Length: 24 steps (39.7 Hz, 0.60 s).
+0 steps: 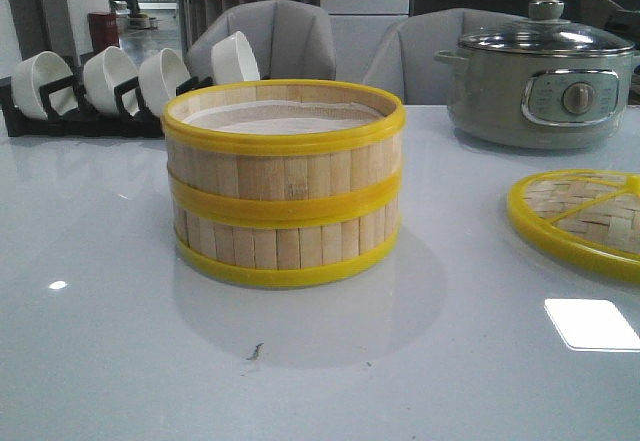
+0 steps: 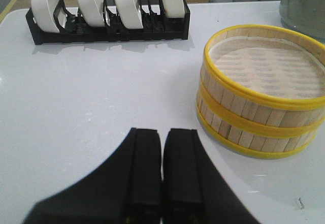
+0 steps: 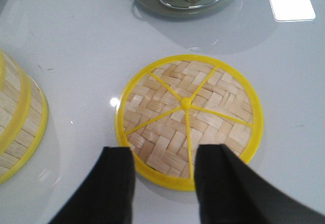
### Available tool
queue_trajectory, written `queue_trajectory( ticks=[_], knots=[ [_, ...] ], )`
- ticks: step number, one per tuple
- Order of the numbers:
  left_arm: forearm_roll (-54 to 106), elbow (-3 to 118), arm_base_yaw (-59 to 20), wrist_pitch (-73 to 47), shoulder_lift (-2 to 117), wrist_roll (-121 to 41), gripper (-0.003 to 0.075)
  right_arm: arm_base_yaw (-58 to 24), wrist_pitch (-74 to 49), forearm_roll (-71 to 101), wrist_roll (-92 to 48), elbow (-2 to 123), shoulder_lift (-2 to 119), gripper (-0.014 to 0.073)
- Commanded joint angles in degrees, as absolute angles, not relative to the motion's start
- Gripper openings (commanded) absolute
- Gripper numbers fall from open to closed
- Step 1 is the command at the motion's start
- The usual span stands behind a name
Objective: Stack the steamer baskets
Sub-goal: 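Lower the right gripper onto the lid's yellow spoke hub and grip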
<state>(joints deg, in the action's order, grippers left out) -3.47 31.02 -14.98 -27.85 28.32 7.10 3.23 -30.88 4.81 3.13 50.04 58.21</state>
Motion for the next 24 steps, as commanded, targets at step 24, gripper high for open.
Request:
queue_trajectory(
  ticks=[24],
  knots=[
    [-3.12, 32.79, -15.31, -22.6, 28.38, 7.53, 0.009, 3.32, -36.04, 4.97, 2.48, 52.12, 57.65, 0.019]
  ],
)
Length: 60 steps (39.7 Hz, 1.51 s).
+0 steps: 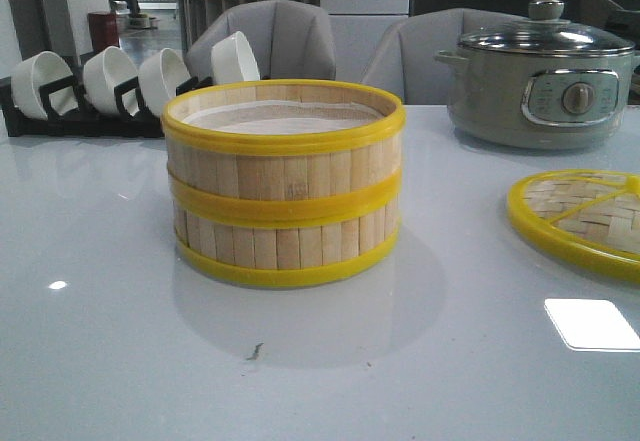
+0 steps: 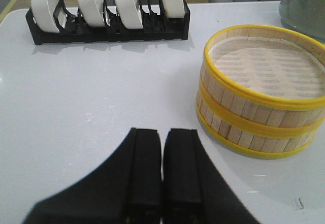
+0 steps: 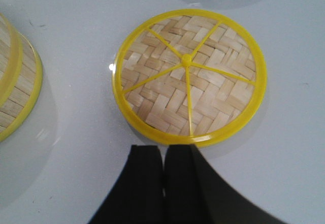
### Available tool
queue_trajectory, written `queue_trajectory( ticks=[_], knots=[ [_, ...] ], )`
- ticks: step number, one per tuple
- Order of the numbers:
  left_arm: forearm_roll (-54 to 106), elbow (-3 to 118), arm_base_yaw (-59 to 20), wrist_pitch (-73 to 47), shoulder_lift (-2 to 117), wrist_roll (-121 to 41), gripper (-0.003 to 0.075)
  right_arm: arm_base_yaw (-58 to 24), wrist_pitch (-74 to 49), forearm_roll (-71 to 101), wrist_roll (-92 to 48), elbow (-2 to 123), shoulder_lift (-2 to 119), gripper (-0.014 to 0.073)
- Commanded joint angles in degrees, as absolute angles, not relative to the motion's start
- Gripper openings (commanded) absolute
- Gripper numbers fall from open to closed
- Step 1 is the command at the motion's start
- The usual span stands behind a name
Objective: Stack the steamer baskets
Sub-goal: 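Lower the right gripper onto the lid's yellow spoke hub and grip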
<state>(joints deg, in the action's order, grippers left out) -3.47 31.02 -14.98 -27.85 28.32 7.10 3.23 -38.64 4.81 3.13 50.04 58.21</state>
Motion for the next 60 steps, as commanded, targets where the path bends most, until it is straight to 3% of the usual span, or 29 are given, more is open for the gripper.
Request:
queue_trajectory(
  ticks=[1, 6, 25, 45, 60],
  knots=[
    [-3.12, 32.79, -15.31, -22.6, 28.38, 7.53, 0.009, 3.32, -35.93, 4.97, 2.48, 52.12, 57.88, 0.0227],
    [-3.12, 32.79, -15.31, -22.6, 28.38, 7.53, 0.009, 3.32, -36.1, 5.12, 2.48, 52.12, 58.87, 0.0325],
    [-3.12, 32.79, -15.31, -22.6, 28.38, 7.53, 0.009, 3.38, -36.23, 8.1, 2.48, 53.52, 69.27, 0.0322],
    [-3.12, 32.79, -15.31, -22.6, 28.38, 7.53, 0.009, 3.38, -41.04, 4.29, 2.48, 75.54, 94.78, 0.0322],
    [-3.12, 32.79, -15.31, -22.6, 28.38, 7.53, 0.009, 3.52, -44.23, 2.07, 2.48, 84.89, 103.94, 0.0322]
  ],
)
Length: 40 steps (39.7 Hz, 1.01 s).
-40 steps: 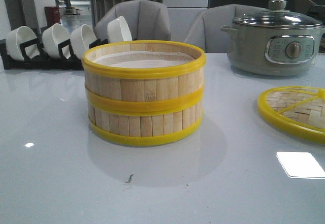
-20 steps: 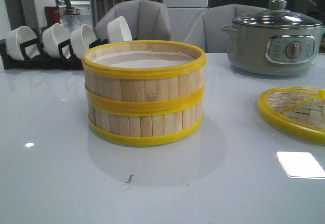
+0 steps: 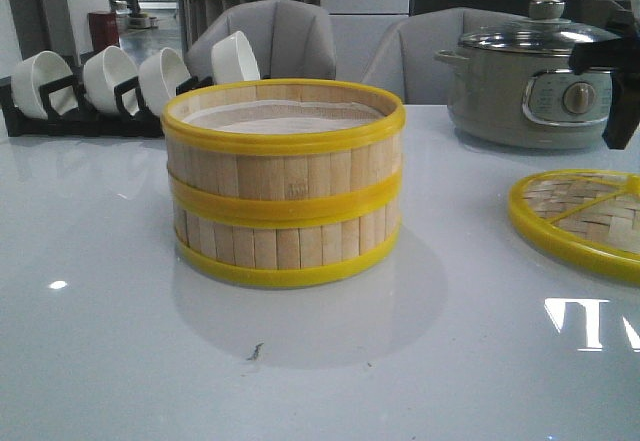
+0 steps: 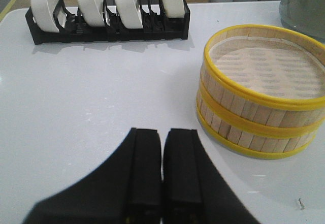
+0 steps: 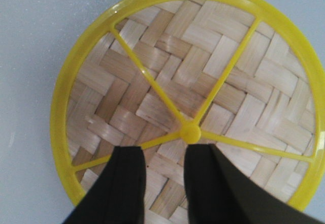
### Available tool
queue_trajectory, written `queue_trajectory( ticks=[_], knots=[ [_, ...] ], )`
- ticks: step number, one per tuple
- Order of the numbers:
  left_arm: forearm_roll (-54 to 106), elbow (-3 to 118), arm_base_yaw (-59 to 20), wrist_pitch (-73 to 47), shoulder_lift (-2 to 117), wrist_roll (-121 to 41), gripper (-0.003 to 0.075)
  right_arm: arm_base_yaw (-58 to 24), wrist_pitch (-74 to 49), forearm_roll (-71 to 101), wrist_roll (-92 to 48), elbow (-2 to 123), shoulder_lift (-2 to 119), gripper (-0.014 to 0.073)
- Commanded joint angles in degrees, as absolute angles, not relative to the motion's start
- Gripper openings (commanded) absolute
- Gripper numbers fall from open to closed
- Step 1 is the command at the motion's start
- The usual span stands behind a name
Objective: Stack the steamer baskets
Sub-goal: 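Lower the right gripper onto the lid's yellow spoke hub and grip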
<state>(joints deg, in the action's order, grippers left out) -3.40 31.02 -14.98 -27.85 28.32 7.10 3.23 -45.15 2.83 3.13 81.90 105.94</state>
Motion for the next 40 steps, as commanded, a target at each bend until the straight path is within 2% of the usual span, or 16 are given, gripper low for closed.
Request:
queue_trajectory(
  ticks=[1, 40],
  knots=[
    [-3.12, 32.79, -15.31, -22.6, 28.38, 7.53, 0.009, 3.57, -44.23, 1.85, 2.48, 85.17, 104.14, 0.0322],
    [-3.12, 32.79, -15.31, -22.6, 28.38, 7.53, 0.009, 4.82, -42.3, 1.65, 2.48, 85.83, 109.43, 0.0322]
  ],
)
